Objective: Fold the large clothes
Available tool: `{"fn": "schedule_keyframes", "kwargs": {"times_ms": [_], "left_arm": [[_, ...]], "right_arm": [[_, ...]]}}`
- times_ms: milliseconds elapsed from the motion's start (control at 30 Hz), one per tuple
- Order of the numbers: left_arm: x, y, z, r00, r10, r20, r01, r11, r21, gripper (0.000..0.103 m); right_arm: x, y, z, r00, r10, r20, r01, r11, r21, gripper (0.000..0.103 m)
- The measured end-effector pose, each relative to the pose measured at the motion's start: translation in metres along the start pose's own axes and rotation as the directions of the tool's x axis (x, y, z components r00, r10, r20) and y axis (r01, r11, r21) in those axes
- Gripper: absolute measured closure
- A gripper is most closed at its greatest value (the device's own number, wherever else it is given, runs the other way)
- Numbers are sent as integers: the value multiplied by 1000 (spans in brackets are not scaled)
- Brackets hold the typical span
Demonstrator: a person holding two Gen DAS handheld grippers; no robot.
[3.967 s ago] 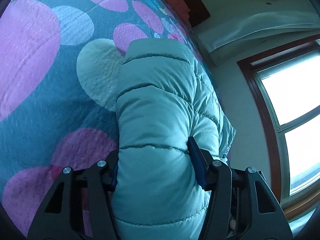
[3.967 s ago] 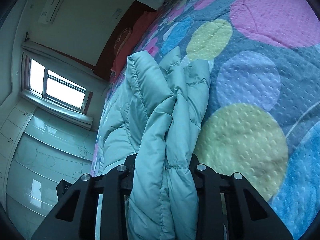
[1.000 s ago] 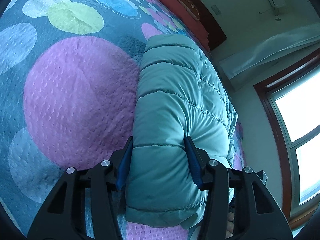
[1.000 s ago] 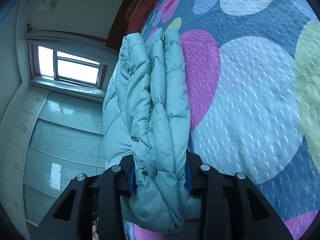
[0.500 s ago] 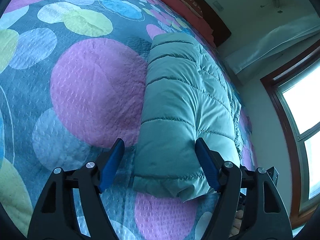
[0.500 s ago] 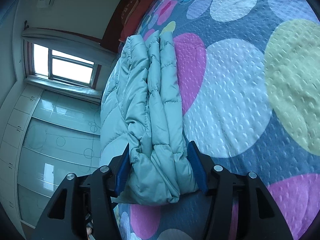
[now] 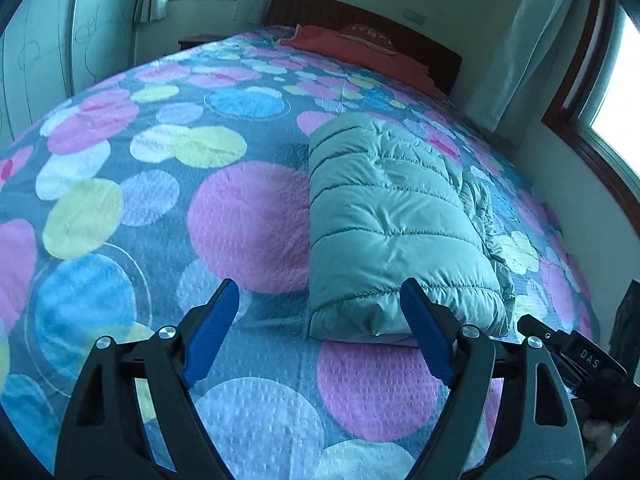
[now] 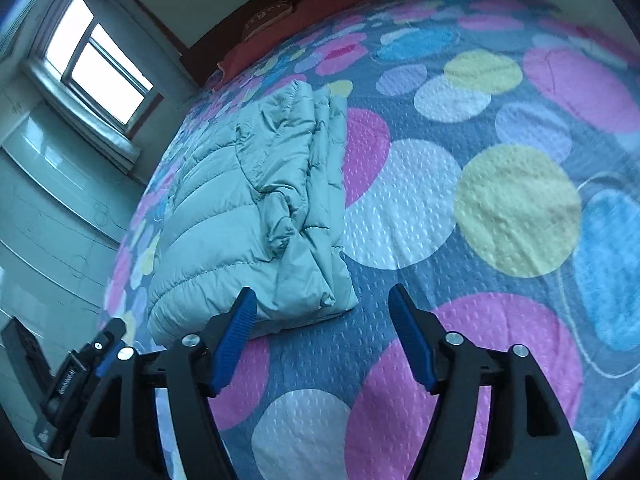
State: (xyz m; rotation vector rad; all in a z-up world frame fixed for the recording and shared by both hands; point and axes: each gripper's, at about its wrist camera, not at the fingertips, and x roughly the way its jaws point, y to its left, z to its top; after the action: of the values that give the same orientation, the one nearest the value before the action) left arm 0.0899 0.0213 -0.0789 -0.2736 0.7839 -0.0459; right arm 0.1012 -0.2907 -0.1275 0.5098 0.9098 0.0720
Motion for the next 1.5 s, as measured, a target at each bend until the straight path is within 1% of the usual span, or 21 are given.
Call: {"fn": "schedule_keyframes", "kwargs": {"times_ms": [33,133,200,333,467,533,700,833,967,1300,1500], "left_arm": [[-6,-4,1,1000,15,23,-16,1000,19,11],[-23,-14,2,995,64,77,-70,995,78,9],[-30,-18,0,989,107,98,-118,987,109,6],[-36,-23,-5,981,154,122,-171,975,145,6],[-37,-24,-10,977,172,123,-190,969,157,6],[-38,-26,-12,974,183,130,-204,964,169,6],[-37,-32,-14,960,238,150,-265,943,200,6],[-39,-34,-15,959,236,153,-264,944,200,6],[-41,-35,-16,961,230,155,-258,945,199,6],[-47,-36,-17,973,188,137,-211,960,183,6],[-52,-37,-15,974,173,144,-197,965,171,6]], "right_arm": [[-6,7,0,999,-28,21,29,999,-36,32],[-18,29,-3,993,-87,74,96,987,-130,31],[-24,38,-5,990,-96,102,112,980,-166,31],[-31,48,-10,987,-99,129,123,975,-185,31],[-32,54,-13,985,-101,138,128,971,-202,30],[-34,58,-15,981,-117,153,149,964,-219,30],[-38,70,-19,972,-147,185,193,945,-263,30],[-40,77,-22,966,-156,204,212,934,-288,31],[-42,81,-24,966,-150,209,209,933,-295,31],[-51,85,-29,960,-150,237,220,926,-306,30],[-57,89,-31,956,-149,252,226,923,-312,30]]}}
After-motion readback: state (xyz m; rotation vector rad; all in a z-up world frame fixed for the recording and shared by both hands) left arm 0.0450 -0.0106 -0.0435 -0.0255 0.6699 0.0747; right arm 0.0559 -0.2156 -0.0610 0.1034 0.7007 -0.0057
